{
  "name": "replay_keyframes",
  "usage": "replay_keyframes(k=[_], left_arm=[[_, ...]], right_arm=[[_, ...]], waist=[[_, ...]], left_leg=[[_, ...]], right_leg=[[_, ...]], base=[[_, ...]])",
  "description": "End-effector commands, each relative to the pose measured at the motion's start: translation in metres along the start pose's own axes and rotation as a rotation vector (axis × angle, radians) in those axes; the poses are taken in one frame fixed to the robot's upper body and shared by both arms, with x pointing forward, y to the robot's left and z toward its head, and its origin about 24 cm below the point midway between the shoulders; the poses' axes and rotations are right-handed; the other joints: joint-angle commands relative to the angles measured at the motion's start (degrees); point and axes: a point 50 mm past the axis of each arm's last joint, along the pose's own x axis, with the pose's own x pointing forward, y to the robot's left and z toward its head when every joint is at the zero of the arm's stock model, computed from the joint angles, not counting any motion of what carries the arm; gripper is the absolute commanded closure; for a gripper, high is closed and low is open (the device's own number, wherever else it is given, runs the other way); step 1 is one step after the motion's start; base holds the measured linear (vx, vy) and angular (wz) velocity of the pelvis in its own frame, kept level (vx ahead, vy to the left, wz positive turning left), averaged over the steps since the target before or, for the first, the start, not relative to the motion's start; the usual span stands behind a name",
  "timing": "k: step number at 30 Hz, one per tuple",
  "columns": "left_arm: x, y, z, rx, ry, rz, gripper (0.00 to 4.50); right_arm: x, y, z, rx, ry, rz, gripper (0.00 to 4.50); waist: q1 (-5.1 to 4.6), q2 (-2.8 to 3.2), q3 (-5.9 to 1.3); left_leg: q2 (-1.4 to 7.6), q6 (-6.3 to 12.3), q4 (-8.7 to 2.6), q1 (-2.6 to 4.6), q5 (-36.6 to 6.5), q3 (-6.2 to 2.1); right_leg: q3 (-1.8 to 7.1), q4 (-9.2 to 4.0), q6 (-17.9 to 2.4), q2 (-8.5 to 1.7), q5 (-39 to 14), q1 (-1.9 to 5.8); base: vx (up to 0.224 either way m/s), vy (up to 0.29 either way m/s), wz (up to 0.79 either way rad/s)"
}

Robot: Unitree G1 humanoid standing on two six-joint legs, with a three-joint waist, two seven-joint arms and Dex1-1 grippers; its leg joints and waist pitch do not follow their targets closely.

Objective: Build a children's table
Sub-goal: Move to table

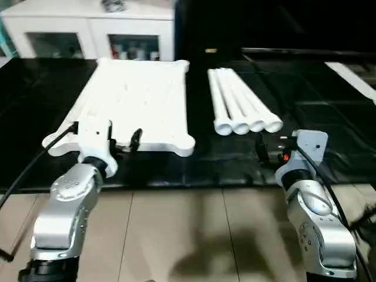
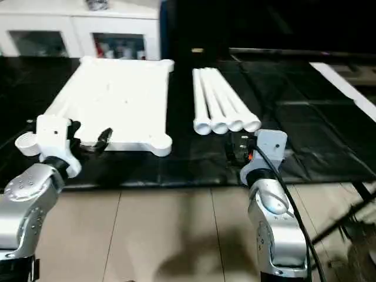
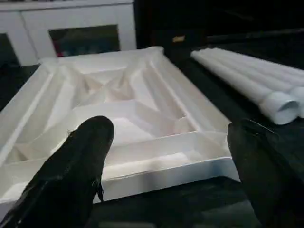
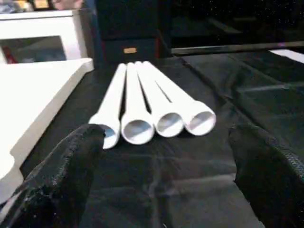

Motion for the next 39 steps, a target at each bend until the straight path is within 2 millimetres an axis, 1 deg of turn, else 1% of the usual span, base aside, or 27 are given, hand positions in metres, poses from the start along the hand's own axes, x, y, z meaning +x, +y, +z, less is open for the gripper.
replay_keyframes(k=[1, 2, 3, 4, 5, 6, 7, 9, 10, 11, 12, 13, 14, 15, 17, 18, 21, 26, 28, 29, 30, 34, 35, 36, 37, 38, 39], left_arm=[[0.002, 0.001, 0.001, 0.008, -0.004, 0.009, 0.17], [0.003, 0.0, 0.001, 0.006, -0.006, 0.009, 0.17], [0.003, 0.0, 0.002, 0.004, -0.008, 0.008, 0.17], [0.004, -0.001, 0.002, 0.002, -0.011, 0.009, 0.17], [0.004, -0.001, 0.002, 0.002, -0.011, 0.009, 0.17], [0.005, -0.001, 0.002, -0.004, -0.016, 0.016, 0.17], [0.005, 0.0, 0.002, -0.008, -0.017, 0.016, 0.17], [0.005, 0.0, 0.002, -0.01, -0.017, 0.016, 0.17], [0.006, -0.001, 0.002, -0.014, -0.017, 0.014, 0.17], [0.006, 0.0, 0.003, -0.01, -0.022, 0.015, 0.17], [0.007, -0.001, 0.003, -0.008, -0.031, 0.015, 0.17], [0.007, -0.001, 0.003, -0.018, -0.029, 0.017, 0.17], [0.007, -0.001, 0.003, -0.029, -0.03, 0.017, 0.17], [0.008, -0.001, 0.003, -0.037, -0.029, 0.017, 0.17], [0.008, -0.002, 0.002, -0.037, -0.023, 0.017, 0.17], [0.008, -0.002, 0.001, -0.043, -0.022, 0.018, 0.17], [0.008, -0.001, 0.002, -0.055, -0.029, 0.026, 0.17], [0.008, 0.0, 0.005, -0.078, -0.043, 0.031, 0.17], [0.008, 0.001, 0.005, -0.076, -0.042, 0.031, 0.17], [0.008, 0.001, 0.005, -0.076, -0.042, 0.031, 0.17], [0.008, 0.001, 0.005, -0.063, -0.037, 0.029, 0.17], [0.009, 0.002, 0.01, -0.047, -0.044, 0.025, 0.17], [0.009, 0.002, 0.011, -0.046, -0.045, 0.025, 0.17], [0.009, 0.003, 0.011, -0.045, -0.047, 0.026, 0.17], [0.009, 0.004, 0.011, -0.043, -0.047, 0.027, 0.17], [0.009, 0.005, 0.011, -0.038, -0.046, 0.031, 0.17], [0.009, 0.006, 0.011, -0.036, -0.045, 0.035, 0.17]], right_arm=[[-0.001, 0.0, -0.004, 0.021, 0.022, -0.002, 0.0], [0.0, -0.001, -0.005, 0.025, 0.029, -0.005, 0.0], [0.0, -0.001, -0.005, 0.028, 0.034, -0.008, 0.0], [0.001, -0.002, -0.005, 0.03, 0.038, -0.011, 0.0], [0.001, -0.002, -0.005, 0.03, 0.038, -0.011, 0.0], [0.002, -0.003, -0.005, 0.035, 0.042, -0.021, 0.0], [0.002, -0.003, -0.005, 0.031, 0.041, -0.024, 0.0], [0.002, -0.003, -0.004, 0.029, 0.04, -0.025, 0.0], [0.003, -0.004, -0.004, 0.025, 0.038, -0.032, 0.0], [0.003, -0.004, -0.003, 0.02, 0.035, -0.033, 0.0], [0.003, -0.004, -0.003, 0.006, 0.032, -0.032, 0.0], [0.003, -0.004, -0.002, -0.011, 0.032, -0.025, 0.0], [0.003, -0.003, -0.002, -0.023, 0.029, -0.017, 0.0], [0.003, -0.002, -0.001, -0.029, 0.027, -0.011, 0.0], [0.004, 0.001, 0.001, -0.034, 0.014, 0.002, 0.0], [0.004, 0.002, 0.003, -0.023, 0.01, 0.012, 0.0], [0.006, 0.002, 0.003, -0.027, 0.01, 0.013, 0.0], [0.006, 0.001, 0.004, -0.052, 0.014, 0.024, 0.0], [0.007, 0.002, 0.008, -0.075, -0.002, 0.033, 0.0], [0.007, 0.002, 0.008, -0.078, -0.003, 0.033, 0.0], [0.008, 0.003, 0.012, -0.115, -0.021, 0.034, 0.0], [0.01, 0.008, 0.011, -0.076, -0.012, 0.065, 0.0], [0.01, 0.009, 0.011, -0.067, -0.011, 0.07, 0.0], [0.009, 0.011, 0.011, -0.049, -0.013, 0.083, 0.0], [0.009, 0.013, 0.011, -0.046, -0.015, 0.1, 0.0], [0.009, 0.017, 0.013, -0.053, -0.022, 0.132, 0.0], [0.009, 0.02, 0.013, -0.068, -0.023, 0.154, 0.0]], waist=[[-0.66, -0.48, -2.24], [-0.83, 0.4, -1.13], [-1.86, 1.1, -0.77], [-4.81, 3.12, -0.73], [-4.65, 3.8, -0.77], [-5.38, 3.96, -1.89], [-6.36, 3.16, -2.16], [-4.7, 0.4, -3.33], [-2.1, -0.84, -3.34], [-3.48, -0.4, -3.94], [-2.4, -1.49, -1.91], [-2.06, -1.35, -2.12], [-2.71, 0.84, -2.24], [-4.81, 2.38, -2.44], [-5.01, 3.56, -2.5], [-5.0, 3.14, -2.17], [-3.46, 2.13, -2.03], [-1.32, 0.53, -2.93], [-0.78, 0.49, -3.1], [0.63, -0.26, -2.68], [0.27, 0.86, -3.6], [0.16, 1.46, -2.61], [-0.94, 2.57, -3.07], [-1.85, 2.31, -2.68], [-2.0, 2.05, -2.65], [-1.9, 1.59, -2.92], [-0.51, 0.81, -3.56]], left_leg=[[5.81, -2.52, 5.21, -1.18, -9.1, -10.15], [5.2, -6.09, 1.18, 0.33, -14.8, -10.71], [4.87, -6.88, -2.74, 2.35, -27.0, -10.41], [3.01, -11.69, -12.6, 1.12, -49.6, -10.47], [2.42, -12.39, -14.9, 0.7, -49.0, -9.87], [3.22, -7.58, -11.11, 6.29, -35.2, -10.83], [3.67, -4.73, -10.53, 7.32, -27.3, -12.1], [3.39, -5.46, -11.06, 5.08, -18.9, -12.42], [5.02, -9.43, 3.92, -0.28, -16.3, -12.03], [4.0, -10.35, 7.73, -1.33, -12.4, -13.58], [1.38, -15.48, 4.02, -0.5, -4.3, -9.93], [1.98, -13.47, 0.88, 1.55, -3.9, -8.76], [3.42, -8.91, -4.59, 2.02, -7.2, -8.26], [7.57, -7.22, -8.19, 3.44, -21.5, -10.3], [8.27, -9.6, -9.45, 3.18, -27.1, -11.29], [7.39, -11.86, -9.4, 3.0, -28.7, -10.24], [6.06, -12.8, -8.73, 2.84, -28.3, -7.94], [5.93, -9.26, -8.24, 2.69, -13.9, -5.43], [5.87, -8.59, -8.58, 2.57, -16.1, -4.79], [4.13, -4.71, -9.17, -0.96, -15.7, -6.47], [3.12, 3.32, -8.11, -0.31, -11.3, -7.21], [2.66, 6.49, -7.77, 0.02, -11.5, -6.99], [5.27, 3.53, -8.28, 5.11, -13.1, -6.27], [8.08, 3.15, -9.79, 8.49, -16.6, -8.14], [8.32, 4.83, -9.83, 9.05, -14.8, -8.36], [7.55, 10.64, -8.94, 8.89, -6.3, -8.21], [4.78, 14.55, -6.79, 6.47, 3.9, -5.92]], right_leg=[[6.51, -9.23, -8.0, -14.68, -39.7, 2.0], [0.49, -8.56, -8.1, -9.05, -47.7, 1.23], [-2.56, -6.24, -8.0, -3.53, -46.1, -0.31], [-7.28, 3.45, -6.6, 6.51, -27.8, 1.1], [-7.86, 10.36, -7.6, 8.65, -7.6, 2.19], [-6.89, 8.06, -7.6, 7.34, -3.2, -1.35], [-6.1, 6.5, -7.2, 6.38, -2.0, -1.14], [-2.03, 1.85, -5.3, 1.26, -3.9, 2.52], [7.21, -6.06, -11.8, -16.3, -9.6, 5.37], [8.1, -5.4, -12.1, -15.95, -9.3, 5.3], [-4.74, -4.78, -12.1, -3.88, -21.5, 3.75], [-6.14, -4.57, -15.5, -1.45, -26.2, 3.27], [-7.9, -2.93, -18.2, 1.81, -30.3, 4.49], [-5.91, 0.3, -15.4, 6.48, -20.0, 1.63], [-4.83, 1.64, -15.3, 6.09, -10.1, 2.68], [-3.9, 0.72, -15.0, 5.61, -5.5, 2.33], [-2.62, -1.19, -13.2, 4.33, -13.7, 1.61], [-1.06, -1.04, -13.7, 4.21, -10.5, 1.71], [-0.95, -1.07, -13.6, 4.43, -13.1, 2.35], [-3.3, -1.44, -12.3, 3.24, -14.4, 4.72], [-5.05, -2.54, -12.3, 2.36, -12.5, 6.0], [-7.72, -5.15, -15.1, 2.45, -25.3, 8.46], [-6.42, -4.17, -16.3, 4.31, -23.9, 5.4], [-5.81, -0.67, -18.9, 6.49, -14.3, 3.04], [-5.5, 0.24, -19.1, 6.62, -10.4, 2.69], [-4.81, 1.18, -18.4, 6.4, -3.6, 2.96], [-3.42, 0.19, -17.1, 5.56, 4.1, 6.02]], base=[[-0.031, 0.139, -0.35], [-0.032, 0.202, -0.33], [-0.094, 0.222, -0.07], [-0.094, 0.222, -0.07], [-0.119, 0.171, -0.05], [-0.032, 0.101, -0.11], [-0.032, 0.101, -0.11], [-0.043, 0.108, -0.32], [-0.068, 0.125, -0.28], [-0.038, 0.13, -0.46], [-0.024, 0.146, -0.58], [-0.024, 0.146, -0.58], [-0.026, 0.188, -0.12], [-0.051, 0.151, 0.07], [-0.054, 0.136, 0.06], [-0.031, 0.108, 0.05], [-0.01, 0.036, 0.02], [0.006, -0.01, 0.01], [0.043, -0.053, -0.05], [0.0, 0.0, 0.0], [0.056, -0.047, 0.48], [0.093, -0.042, 0.55], [0.162, -0.067, 0.47], [0.188, -0.066, 0.2], [0.188, -0.066, 0.2], [0.17, -0.016, 0.03], [0.164, 0.018, 0.02]])
